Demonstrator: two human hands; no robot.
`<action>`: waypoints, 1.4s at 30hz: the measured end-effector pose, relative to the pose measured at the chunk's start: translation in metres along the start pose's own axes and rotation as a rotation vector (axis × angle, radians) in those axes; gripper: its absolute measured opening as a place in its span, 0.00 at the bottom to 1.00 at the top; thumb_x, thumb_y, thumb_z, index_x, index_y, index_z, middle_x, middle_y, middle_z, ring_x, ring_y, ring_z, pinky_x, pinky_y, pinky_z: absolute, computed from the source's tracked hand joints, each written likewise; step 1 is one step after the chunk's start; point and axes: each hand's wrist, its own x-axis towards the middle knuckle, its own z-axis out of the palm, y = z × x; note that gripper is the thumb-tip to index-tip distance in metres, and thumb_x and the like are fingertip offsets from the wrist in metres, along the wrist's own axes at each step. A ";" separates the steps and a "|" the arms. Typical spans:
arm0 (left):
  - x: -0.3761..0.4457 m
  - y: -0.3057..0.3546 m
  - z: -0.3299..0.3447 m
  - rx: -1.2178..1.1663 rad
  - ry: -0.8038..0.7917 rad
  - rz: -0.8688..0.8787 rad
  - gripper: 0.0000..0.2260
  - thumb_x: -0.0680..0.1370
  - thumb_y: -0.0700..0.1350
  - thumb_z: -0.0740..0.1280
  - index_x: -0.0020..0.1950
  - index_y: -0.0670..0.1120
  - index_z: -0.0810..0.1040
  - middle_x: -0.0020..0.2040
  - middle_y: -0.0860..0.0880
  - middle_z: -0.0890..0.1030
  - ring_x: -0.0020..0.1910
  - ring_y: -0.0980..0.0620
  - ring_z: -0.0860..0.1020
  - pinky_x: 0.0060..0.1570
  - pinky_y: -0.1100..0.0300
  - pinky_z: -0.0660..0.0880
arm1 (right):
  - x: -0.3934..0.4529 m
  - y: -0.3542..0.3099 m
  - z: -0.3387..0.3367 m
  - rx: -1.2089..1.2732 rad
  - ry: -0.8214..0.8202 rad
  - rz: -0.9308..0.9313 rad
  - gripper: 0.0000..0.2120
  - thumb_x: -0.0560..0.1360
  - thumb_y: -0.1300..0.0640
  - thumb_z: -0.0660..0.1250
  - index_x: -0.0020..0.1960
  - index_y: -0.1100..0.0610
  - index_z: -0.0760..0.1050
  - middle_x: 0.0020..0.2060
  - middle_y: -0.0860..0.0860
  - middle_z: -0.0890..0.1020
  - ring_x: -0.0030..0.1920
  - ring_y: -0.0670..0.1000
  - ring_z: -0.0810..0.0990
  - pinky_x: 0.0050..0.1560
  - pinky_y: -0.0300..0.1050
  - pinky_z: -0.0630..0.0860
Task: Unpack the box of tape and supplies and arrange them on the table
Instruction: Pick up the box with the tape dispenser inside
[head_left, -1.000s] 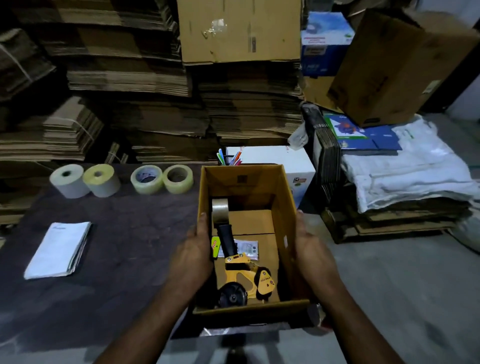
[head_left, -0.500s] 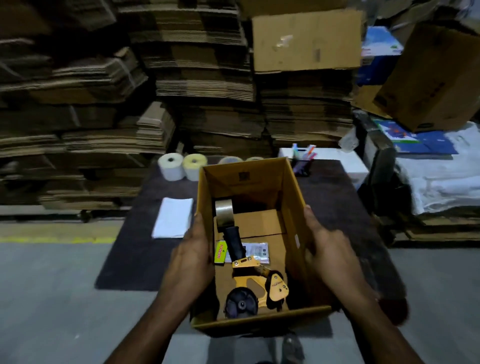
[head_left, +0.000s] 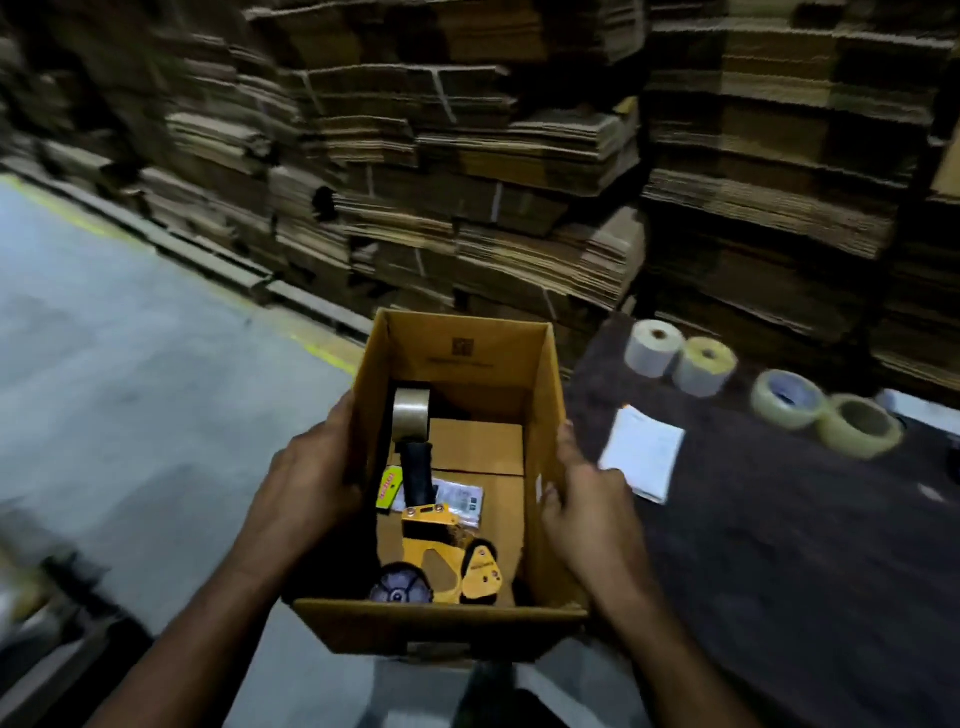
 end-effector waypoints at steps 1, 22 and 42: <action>0.011 -0.018 -0.001 0.007 0.009 -0.031 0.43 0.69 0.37 0.71 0.79 0.53 0.54 0.53 0.39 0.81 0.52 0.36 0.79 0.44 0.51 0.73 | 0.016 -0.013 0.018 0.007 -0.025 -0.009 0.36 0.77 0.58 0.62 0.80 0.47 0.49 0.45 0.57 0.82 0.43 0.56 0.80 0.40 0.46 0.75; 0.351 -0.315 0.320 0.160 -0.303 -0.222 0.39 0.71 0.46 0.69 0.79 0.52 0.54 0.56 0.39 0.82 0.41 0.34 0.80 0.38 0.48 0.75 | 0.322 -0.018 0.476 0.050 -0.347 0.469 0.32 0.77 0.52 0.65 0.75 0.51 0.52 0.47 0.58 0.82 0.47 0.62 0.81 0.42 0.51 0.75; 0.420 -0.463 0.699 -0.069 -0.479 0.080 0.28 0.80 0.44 0.60 0.78 0.54 0.54 0.56 0.39 0.81 0.48 0.35 0.80 0.41 0.48 0.75 | 0.334 0.178 0.784 -0.081 -0.403 0.597 0.43 0.79 0.62 0.60 0.77 0.44 0.31 0.44 0.59 0.80 0.44 0.58 0.81 0.50 0.53 0.80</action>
